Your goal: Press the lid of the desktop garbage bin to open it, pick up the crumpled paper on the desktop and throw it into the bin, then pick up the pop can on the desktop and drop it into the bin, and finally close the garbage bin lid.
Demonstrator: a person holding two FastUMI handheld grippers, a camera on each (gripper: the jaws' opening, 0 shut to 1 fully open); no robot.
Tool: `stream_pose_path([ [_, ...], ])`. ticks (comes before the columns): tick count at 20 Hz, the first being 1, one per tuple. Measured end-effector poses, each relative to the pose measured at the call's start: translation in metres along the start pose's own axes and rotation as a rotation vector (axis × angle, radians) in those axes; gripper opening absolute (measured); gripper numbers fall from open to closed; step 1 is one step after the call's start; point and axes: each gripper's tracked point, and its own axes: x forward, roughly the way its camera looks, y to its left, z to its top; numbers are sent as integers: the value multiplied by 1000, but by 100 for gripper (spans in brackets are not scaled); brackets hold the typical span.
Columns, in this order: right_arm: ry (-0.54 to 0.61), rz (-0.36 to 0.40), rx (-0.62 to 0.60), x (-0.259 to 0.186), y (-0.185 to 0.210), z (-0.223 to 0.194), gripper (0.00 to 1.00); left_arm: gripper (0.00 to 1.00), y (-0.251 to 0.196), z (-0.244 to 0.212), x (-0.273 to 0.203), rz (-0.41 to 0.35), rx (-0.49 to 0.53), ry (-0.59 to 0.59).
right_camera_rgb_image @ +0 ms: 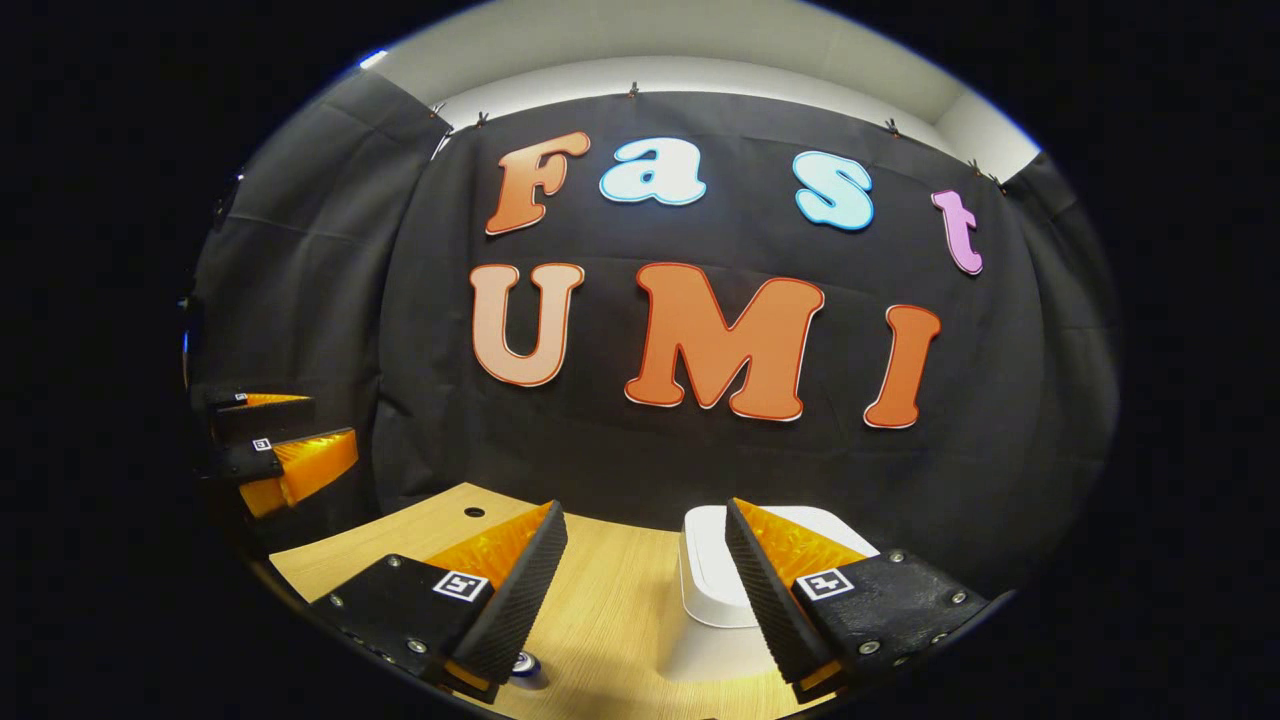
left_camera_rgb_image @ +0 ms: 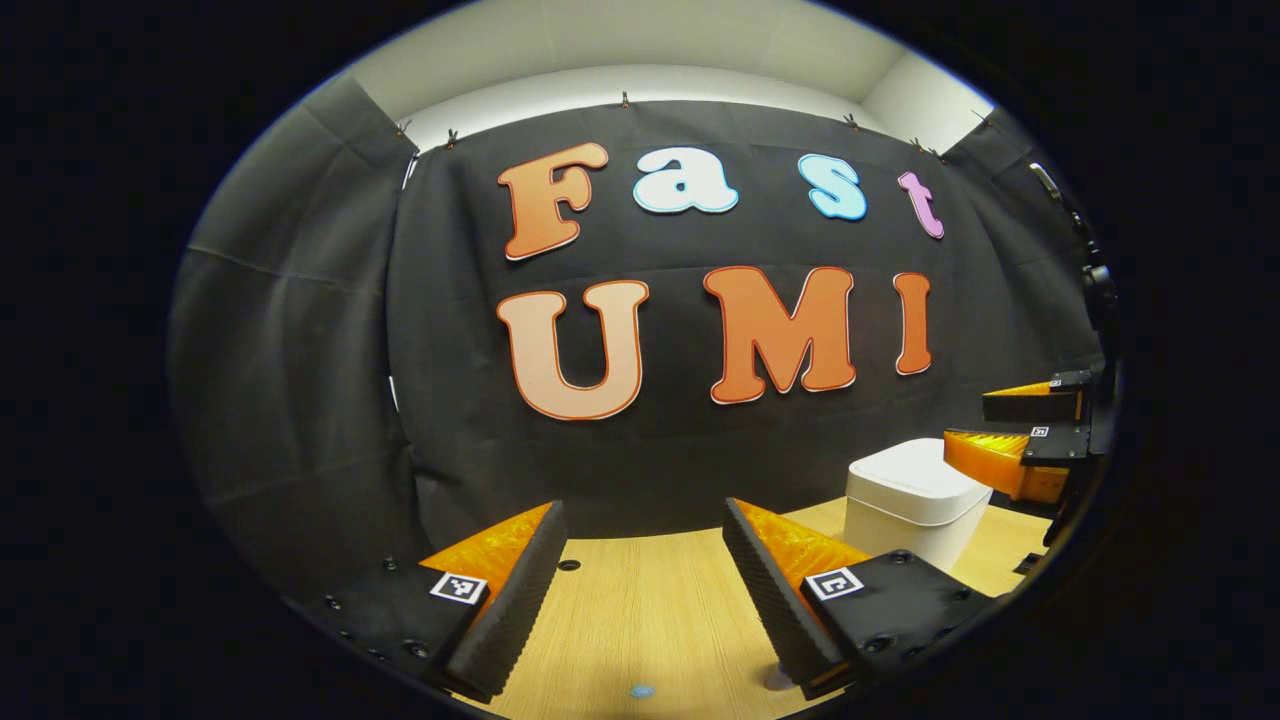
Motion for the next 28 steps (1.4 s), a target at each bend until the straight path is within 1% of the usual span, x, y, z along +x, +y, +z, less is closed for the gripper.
stream_pose_path([
  [3,7,-26,-12,-2,-8,2,96,100,-2,-1,4,-18,-2,-2],
  [6,28,-78,-26,-2,-32,2,83,100,-5,-4,5,-37,-2,1],
  [7,35,-97,-27,0,-40,3,80,100,-7,-5,7,-38,1,4],
  [9,41,-111,-29,3,-58,3,66,100,-8,-7,9,-27,11,9],
  [10,43,-116,-33,6,-68,3,57,100,-7,-6,11,-15,15,8],
  [11,44,-119,-38,8,-77,3,52,99,-6,-7,10,0,15,12],
  [12,45,-123,-42,11,-87,3,43,99,-7,-8,11,14,9,20],
  [13,46,-128,-46,14,-97,3,41,100,-10,-9,10,23,0,27],
  [14,50,-139,-50,19,-107,2,26,100,-13,-9,12,30,-4,31],
  [15,63,-153,-53,24,-118,-3,19,100,-15,-11,12,39,-1,38],
  [16,84,-161,-51,28,-126,-10,7,100,-16,-11,13,50,5,45],
  [17,101,-152,-39,33,-131,-18,2,100,-17,-13,14,61,8,51],
  [19,148,-113,-8,42,-131,-35,1,100,-19,-18,16,80,7,71],
  [24,262,-59,14,67,-132,-77,1,100,-30,-29,22,122,17,124],
  [28,348,-9,61,66,-134,-111,1,100,-36,-34,26,146,35,150],
])
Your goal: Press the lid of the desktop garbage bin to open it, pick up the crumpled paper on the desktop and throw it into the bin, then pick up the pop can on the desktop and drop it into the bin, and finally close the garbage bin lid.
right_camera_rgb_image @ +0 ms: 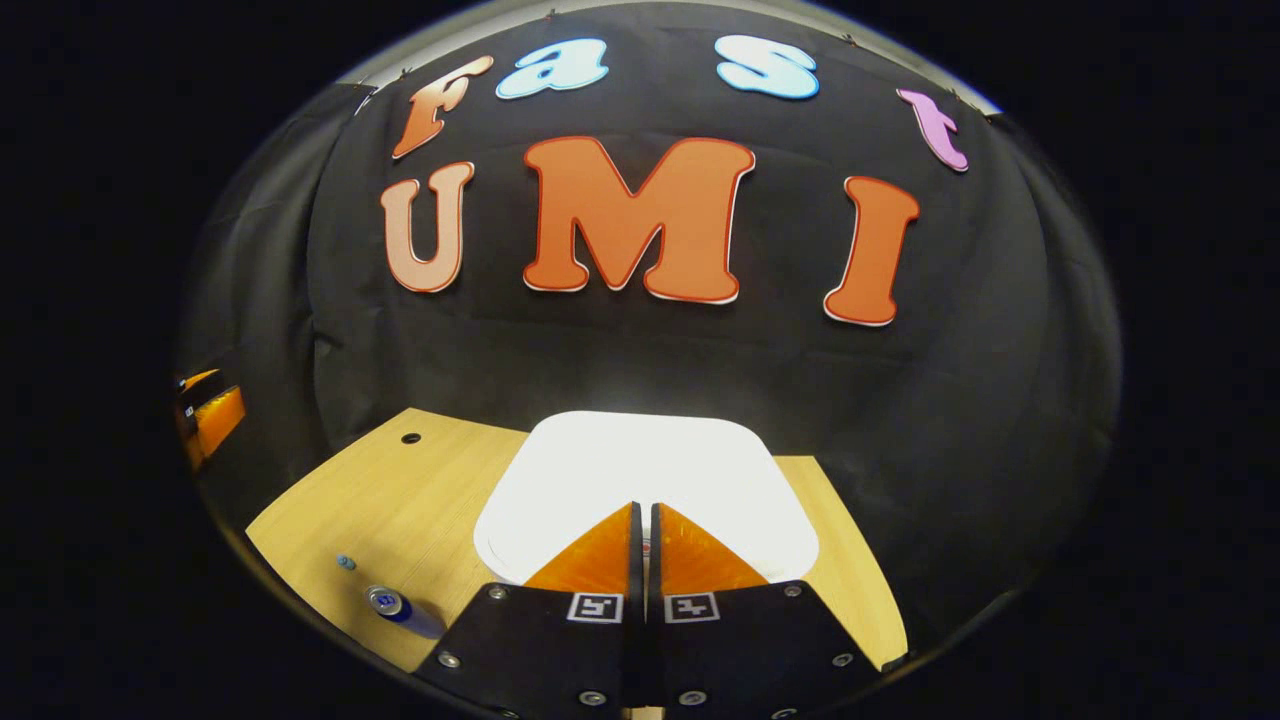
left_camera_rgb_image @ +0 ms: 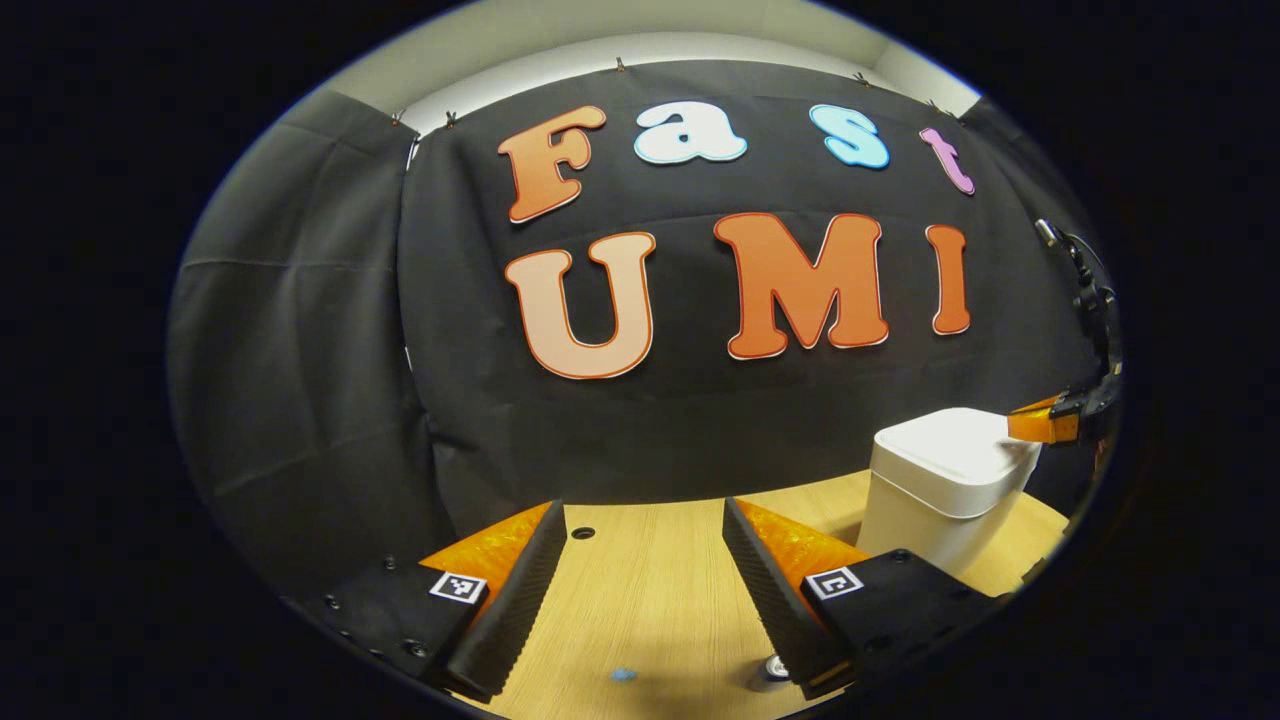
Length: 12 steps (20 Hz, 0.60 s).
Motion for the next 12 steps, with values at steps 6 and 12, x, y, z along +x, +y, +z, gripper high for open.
stream_pose_path([
  [6,52,78,78,2,0,-8,1,100,-25,-16,10,13,27,66],
  [12,-40,89,-23,3,-2,13,1,100,-26,-18,18,29,-1,80],
])
